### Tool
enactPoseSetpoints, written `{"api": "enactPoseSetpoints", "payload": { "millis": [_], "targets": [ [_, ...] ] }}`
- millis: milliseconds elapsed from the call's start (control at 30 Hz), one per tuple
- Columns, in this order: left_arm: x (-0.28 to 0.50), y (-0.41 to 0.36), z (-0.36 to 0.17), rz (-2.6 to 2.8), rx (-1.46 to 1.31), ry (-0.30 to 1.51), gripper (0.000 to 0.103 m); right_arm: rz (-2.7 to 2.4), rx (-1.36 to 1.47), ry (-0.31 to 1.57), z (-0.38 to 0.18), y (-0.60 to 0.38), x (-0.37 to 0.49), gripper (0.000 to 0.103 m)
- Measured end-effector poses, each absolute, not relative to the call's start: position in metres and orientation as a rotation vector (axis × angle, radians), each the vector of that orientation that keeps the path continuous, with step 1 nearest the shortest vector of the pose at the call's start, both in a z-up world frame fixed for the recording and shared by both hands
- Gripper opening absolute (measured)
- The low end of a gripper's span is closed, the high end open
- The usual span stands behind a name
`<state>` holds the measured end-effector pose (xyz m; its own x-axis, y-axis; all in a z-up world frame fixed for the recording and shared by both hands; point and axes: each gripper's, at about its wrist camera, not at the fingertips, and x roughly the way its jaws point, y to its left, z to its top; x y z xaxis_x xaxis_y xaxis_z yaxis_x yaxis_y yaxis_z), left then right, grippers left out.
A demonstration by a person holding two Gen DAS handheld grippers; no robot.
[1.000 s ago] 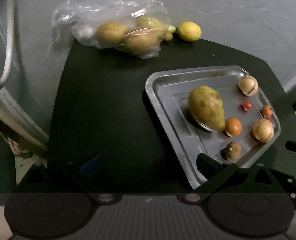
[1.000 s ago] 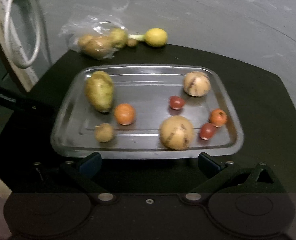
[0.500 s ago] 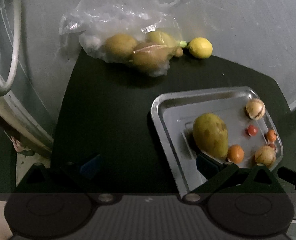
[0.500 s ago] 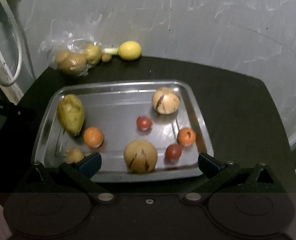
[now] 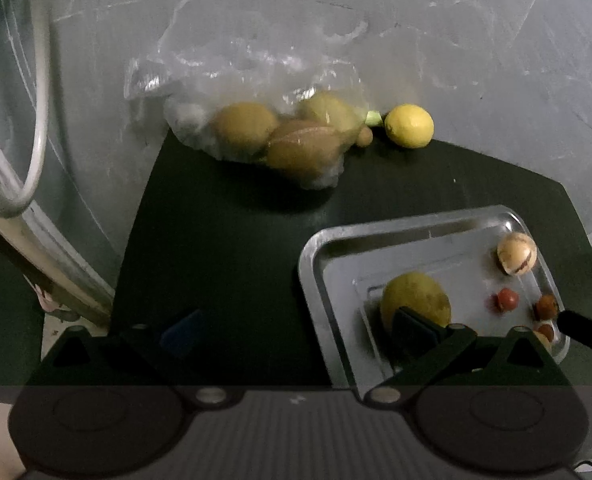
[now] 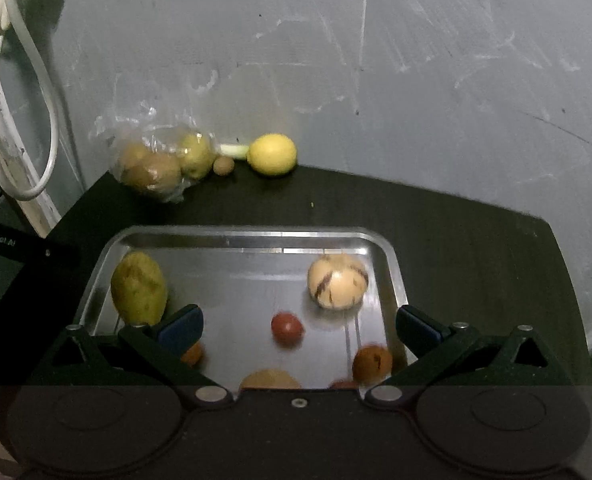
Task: Organize fruits
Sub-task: 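Move both open tools from the tray to the lemon beside the plastic bag, then grasp the yellow lemon with the right tool while the left tool grasps a small brown fruit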
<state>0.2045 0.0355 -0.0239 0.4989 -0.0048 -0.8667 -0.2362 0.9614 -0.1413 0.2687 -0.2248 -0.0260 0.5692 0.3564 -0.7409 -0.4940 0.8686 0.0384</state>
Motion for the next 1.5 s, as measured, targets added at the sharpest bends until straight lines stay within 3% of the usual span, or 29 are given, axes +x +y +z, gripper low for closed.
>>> {"api": "enactPoseSetpoints", "payload": {
  "millis": [533, 967, 1500],
  "targets": [
    [0.258, 0.004, 0.005, 0.086, 0.044, 0.862, 0.102, 0.609, -0.225, 0.750, -0.030, -0.206, 0.348, 0.102],
    [0.319, -0.042, 0.000, -0.099, 0.420, 0.738, 0.102, 0.637, -0.001, 0.818, -0.042, -0.192, 0.440, 0.102],
    [0.362, -0.062, -0.041, -0.189, 0.670, 0.789, 0.102, 0.637, 0.026, 0.872, -0.067, -0.164, 0.485, 0.101]
  ]
}}
